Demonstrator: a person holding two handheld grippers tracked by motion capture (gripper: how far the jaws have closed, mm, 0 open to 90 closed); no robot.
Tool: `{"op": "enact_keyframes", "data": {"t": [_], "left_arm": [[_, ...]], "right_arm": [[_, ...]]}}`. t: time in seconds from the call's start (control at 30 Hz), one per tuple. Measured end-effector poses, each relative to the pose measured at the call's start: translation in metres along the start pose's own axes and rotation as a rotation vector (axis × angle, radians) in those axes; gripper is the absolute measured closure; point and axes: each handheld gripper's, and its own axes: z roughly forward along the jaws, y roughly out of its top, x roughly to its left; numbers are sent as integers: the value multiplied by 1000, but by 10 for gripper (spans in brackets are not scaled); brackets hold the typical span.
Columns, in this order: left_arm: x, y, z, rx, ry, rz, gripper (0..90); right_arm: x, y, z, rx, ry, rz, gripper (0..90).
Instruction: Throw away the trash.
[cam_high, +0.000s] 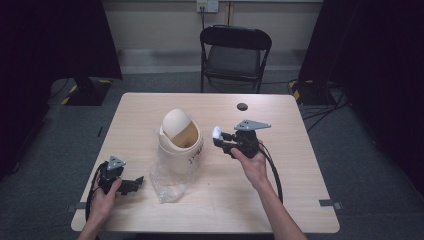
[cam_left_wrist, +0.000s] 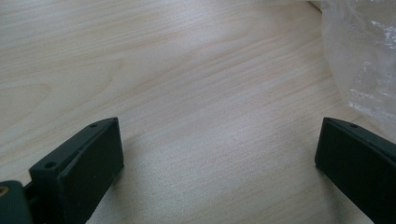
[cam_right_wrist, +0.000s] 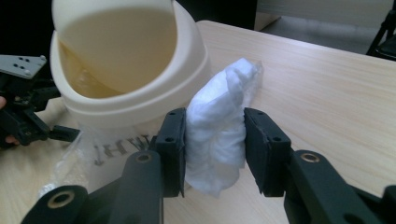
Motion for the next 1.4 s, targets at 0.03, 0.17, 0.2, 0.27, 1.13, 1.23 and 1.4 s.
{"op": "enact_keyframes", "data": {"t": [0.03,0.17,0.2,0.27,1.13,1.23,1.4], "left_arm": [[0,0,0,0,0,-1,4],[0,0,0,-1,0,-2,4],[0,0,0,0,-1,-2,4],[0,0,0,1,0,-1,4],[0,0,0,-1,0,-2,4],[0,0,0,1,1,0,4],[0,0,0,0,0,0,4]], "right_arm": [[2,2,0,-3,7,-2,616],[10,11,1,-17,33,-18,617],[12,14,2,-21,40,-24,618],[16,19,3,-25,49,-27,618],[41,35,44,9,129,-56,620],[41,35,47,12,134,-55,615],[39,36,50,21,137,-57,609]]}}
